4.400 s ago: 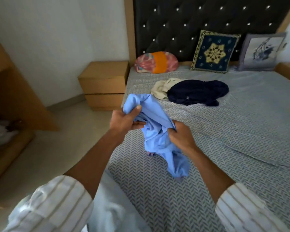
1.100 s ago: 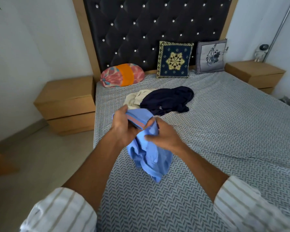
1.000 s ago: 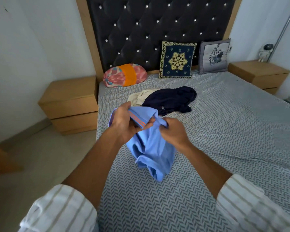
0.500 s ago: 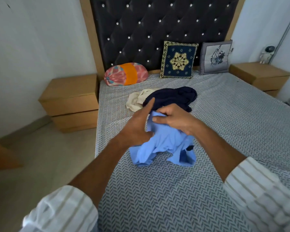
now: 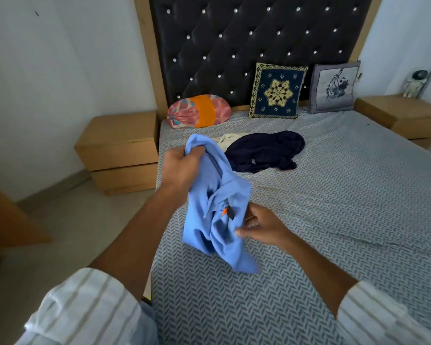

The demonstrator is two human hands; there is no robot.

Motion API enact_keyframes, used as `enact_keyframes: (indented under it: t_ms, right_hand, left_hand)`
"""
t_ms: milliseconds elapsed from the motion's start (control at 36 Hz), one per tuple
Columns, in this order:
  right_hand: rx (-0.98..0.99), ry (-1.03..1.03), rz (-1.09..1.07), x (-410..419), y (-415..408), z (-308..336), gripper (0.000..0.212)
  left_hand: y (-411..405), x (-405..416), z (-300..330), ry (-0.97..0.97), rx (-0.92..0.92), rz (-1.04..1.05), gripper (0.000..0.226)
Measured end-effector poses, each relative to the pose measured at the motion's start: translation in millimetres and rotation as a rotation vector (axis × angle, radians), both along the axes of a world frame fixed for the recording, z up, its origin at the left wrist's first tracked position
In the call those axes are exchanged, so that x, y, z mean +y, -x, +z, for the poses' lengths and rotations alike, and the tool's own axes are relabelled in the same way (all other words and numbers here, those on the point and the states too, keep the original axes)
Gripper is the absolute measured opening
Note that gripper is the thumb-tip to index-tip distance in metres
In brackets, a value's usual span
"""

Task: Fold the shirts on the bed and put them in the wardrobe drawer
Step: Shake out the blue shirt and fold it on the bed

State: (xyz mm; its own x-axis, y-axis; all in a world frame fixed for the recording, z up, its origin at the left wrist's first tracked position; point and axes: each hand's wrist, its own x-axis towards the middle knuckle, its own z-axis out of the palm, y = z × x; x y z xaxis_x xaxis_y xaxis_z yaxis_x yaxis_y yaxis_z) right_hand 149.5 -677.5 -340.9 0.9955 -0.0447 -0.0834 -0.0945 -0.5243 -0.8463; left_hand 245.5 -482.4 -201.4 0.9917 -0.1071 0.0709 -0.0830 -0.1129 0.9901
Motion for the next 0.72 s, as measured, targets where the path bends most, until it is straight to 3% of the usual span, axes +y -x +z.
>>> enact_keyframes:
  t_ms: [111,167,222,389,556,667,722]
  right_hand:
    - [-0.102,-0.371,-0.273,0,-6,8,0.032]
    - [-0.153,-0.425,-0.322,-5,-7,25,0.02]
    - [-0.256,-0.374,-0.374,-13,-8,43,0.012]
    - [-0.467,-0.069,-0.293,-15,-17,76,0.016]
    - [-0.35,-0.205,-0.118,6,-16,96,0.008]
    - [-0.21,-0.274,-0.168,7,-19,102,0.006]
    - [-0.148,-0.337,-0.135,3,-19,107,0.012]
  left_hand:
    - [-8,19,1,0.071,0.088,0.126,0.017]
    - [-13,35,-9,0.075,0.122,0.176,0.011]
    - [-17,50,-26,0.016,0.125,0.159,0.007]
    - [-10,65,-80,-0.163,0.174,-0.185,0.04]
    - [9,39,-94,-0.38,0.27,-0.629,0.056]
    - [22,22,-94,-0.483,0.156,-0.645,0.016]
    - [23,21,-98,-0.427,0.153,-0.561,0.027]
